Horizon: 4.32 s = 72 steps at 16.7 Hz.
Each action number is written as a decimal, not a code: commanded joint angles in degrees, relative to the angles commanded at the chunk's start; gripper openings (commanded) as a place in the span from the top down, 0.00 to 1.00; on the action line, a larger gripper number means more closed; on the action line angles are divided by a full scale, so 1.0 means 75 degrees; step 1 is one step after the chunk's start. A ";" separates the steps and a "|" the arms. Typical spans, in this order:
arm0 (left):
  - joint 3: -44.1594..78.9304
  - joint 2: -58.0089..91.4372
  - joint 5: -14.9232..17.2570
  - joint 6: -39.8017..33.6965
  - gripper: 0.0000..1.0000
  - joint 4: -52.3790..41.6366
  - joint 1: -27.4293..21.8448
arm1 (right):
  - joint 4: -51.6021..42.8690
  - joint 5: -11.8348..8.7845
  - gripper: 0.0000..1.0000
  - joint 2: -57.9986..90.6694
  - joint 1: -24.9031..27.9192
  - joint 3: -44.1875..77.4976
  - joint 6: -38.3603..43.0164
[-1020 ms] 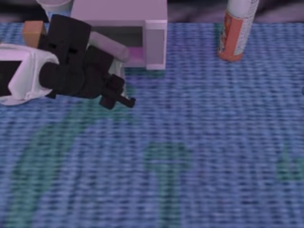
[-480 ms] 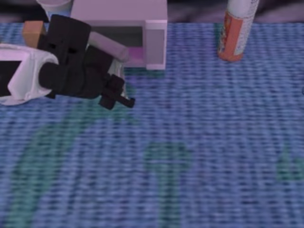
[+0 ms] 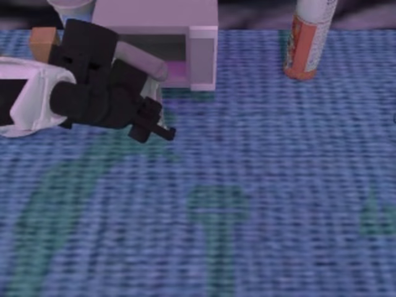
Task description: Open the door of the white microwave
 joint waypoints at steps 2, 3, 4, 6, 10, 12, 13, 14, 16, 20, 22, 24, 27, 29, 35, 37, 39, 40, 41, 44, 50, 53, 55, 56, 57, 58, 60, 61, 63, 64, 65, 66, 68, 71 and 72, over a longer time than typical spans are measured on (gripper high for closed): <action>-0.0005 0.0004 0.0058 -0.0039 1.00 -0.0005 -0.0058 | 0.0000 0.0000 0.00 0.0000 0.0000 0.0000 0.0000; -0.0014 0.0003 0.0070 -0.0021 1.00 -0.0013 -0.0044 | 0.0000 0.0000 0.00 0.0000 0.0000 0.0000 0.0000; -0.0034 -0.0005 0.0109 0.0046 1.00 -0.0033 -0.0010 | 0.0000 0.0000 0.00 0.0000 0.0000 0.0000 0.0000; -0.0065 -0.0045 0.0217 0.0225 1.00 -0.0066 0.0072 | 0.0000 0.0000 0.00 0.0000 0.0000 0.0000 0.0000; -0.0127 -0.0127 0.0458 0.0577 1.00 -0.0132 0.0251 | 0.0000 0.0000 0.00 0.0000 0.0000 0.0000 0.0000; -0.0139 -0.0133 0.0489 0.0624 1.00 -0.0146 0.0273 | 0.0000 0.0000 0.00 0.0000 0.0000 0.0000 0.0000; -0.0139 -0.0133 0.0489 0.0624 1.00 -0.0146 0.0273 | 0.0000 0.0000 0.00 0.0000 0.0000 0.0000 0.0000; -0.0139 -0.0133 0.0489 0.0624 1.00 -0.0146 0.0273 | 0.0000 0.0000 0.00 0.0000 0.0000 0.0000 0.0000; -0.0139 -0.0133 0.0489 0.0624 1.00 -0.0146 0.0273 | 0.0000 0.0000 0.00 0.0000 0.0000 0.0000 0.0000; -0.0139 -0.0133 0.0489 0.0624 1.00 -0.0146 0.0273 | 0.0000 0.0000 0.00 0.0000 0.0000 0.0000 0.0000; -0.0139 -0.0133 0.0489 0.0624 1.00 -0.0146 0.0273 | 0.0000 0.0000 0.00 0.0000 0.0000 0.0000 0.0000; -0.0139 -0.0133 0.0489 0.0624 1.00 -0.0146 0.0273 | 0.0000 0.0000 0.00 0.0000 0.0000 0.0000 0.0000; -0.0139 -0.0133 0.0489 0.0624 1.00 -0.0146 0.0273 | 0.0000 0.0000 0.00 0.0000 0.0000 0.0000 0.0000; -0.0139 -0.0133 0.0489 0.0624 1.00 -0.0146 0.0273 | 0.0000 0.0000 0.00 0.0000 0.0000 0.0000 0.0000; -0.0139 -0.0133 0.0489 0.0624 1.00 -0.0146 0.0273 | 0.0000 0.0000 0.00 0.0000 0.0000 0.0000 0.0000; -0.0159 -0.0129 0.0552 0.0605 1.00 -0.0159 0.0228 | 0.0000 0.0000 0.00 0.0000 0.0000 0.0000 0.0000; -0.0184 -0.0141 0.0641 0.0763 1.00 -0.0216 0.0302 | 0.0000 0.0000 0.00 0.0000 0.0000 0.0000 0.0000; -0.0185 -0.0157 0.0696 0.0849 1.00 -0.0237 0.0343 | 0.0000 0.0000 0.00 0.0000 0.0000 0.0000 0.0000; -0.0183 -0.0179 0.0749 0.0929 1.00 -0.0252 0.0392 | 0.0000 0.0000 0.00 0.0000 0.0000 0.0000 0.0000; -0.0204 -0.0224 0.0929 0.1215 1.00 -0.0332 0.0527 | 0.0000 0.0000 0.00 0.0000 0.0000 0.0000 0.0000; -0.0217 -0.0226 0.0970 0.1279 1.00 -0.0359 0.0558 | 0.0000 0.0000 0.00 0.0000 0.0000 0.0000 0.0000; -0.0217 -0.0226 0.0970 0.1279 1.00 -0.0359 0.0558 | 0.0000 0.0000 0.00 0.0000 0.0000 0.0000 0.0000; -0.0217 -0.0226 0.0970 0.1279 1.00 -0.0359 0.0558 | 0.0000 0.0000 0.00 0.0000 0.0000 0.0000 0.0000; -0.0217 -0.0226 0.0970 0.1279 1.00 -0.0359 0.0558 | 0.0000 0.0000 0.00 0.0000 0.0000 0.0000 0.0000; -0.0217 -0.0226 0.0970 0.1279 1.00 -0.0359 0.0558 | 0.0000 0.0000 0.00 0.0000 0.0000 0.0000 0.0000; -0.0217 -0.0226 0.0970 0.1279 1.00 -0.0359 0.0558 | 0.0000 0.0000 0.00 0.0000 0.0000 0.0000 0.0000; -0.0217 -0.0226 0.0970 0.1279 1.00 -0.0359 0.0558 | 0.0000 0.0000 0.00 0.0000 0.0000 0.0000 0.0000; -0.0217 -0.0226 0.0970 0.1279 1.00 -0.0359 0.0558 | 0.0000 0.0000 0.00 0.0000 0.0000 0.0000 0.0000; -0.0217 -0.0226 0.0970 0.1279 1.00 -0.0359 0.0558 | 0.0000 0.0000 0.00 0.0000 0.0000 0.0000 0.0000; -0.0217 -0.0226 0.0970 0.1279 1.00 -0.0359 0.0558 | 0.0000 0.0000 0.00 0.0000 0.0000 0.0000 0.0000; -0.0217 -0.0226 0.0970 0.1279 1.00 -0.0359 0.0558 | 0.0000 0.0000 0.00 0.0000 0.0000 0.0000 0.0000; -0.0217 -0.0226 0.0970 0.1279 1.00 -0.0359 0.0558 | 0.0000 0.0000 0.00 0.0000 0.0000 0.0000 0.0000; -0.0217 -0.0226 0.0970 0.1279 1.00 -0.0359 0.0558 | 0.0000 0.0000 0.00 0.0000 0.0000 0.0000 0.0000; -0.0244 -0.0223 0.1030 0.1263 1.00 -0.0374 0.0518 | 0.0000 0.0000 0.00 0.0000 0.0000 0.0000 0.0000; -0.0249 -0.0222 0.1064 0.1328 1.00 -0.0405 0.0552 | 0.0000 0.0000 0.00 0.0000 0.0000 0.0000 0.0000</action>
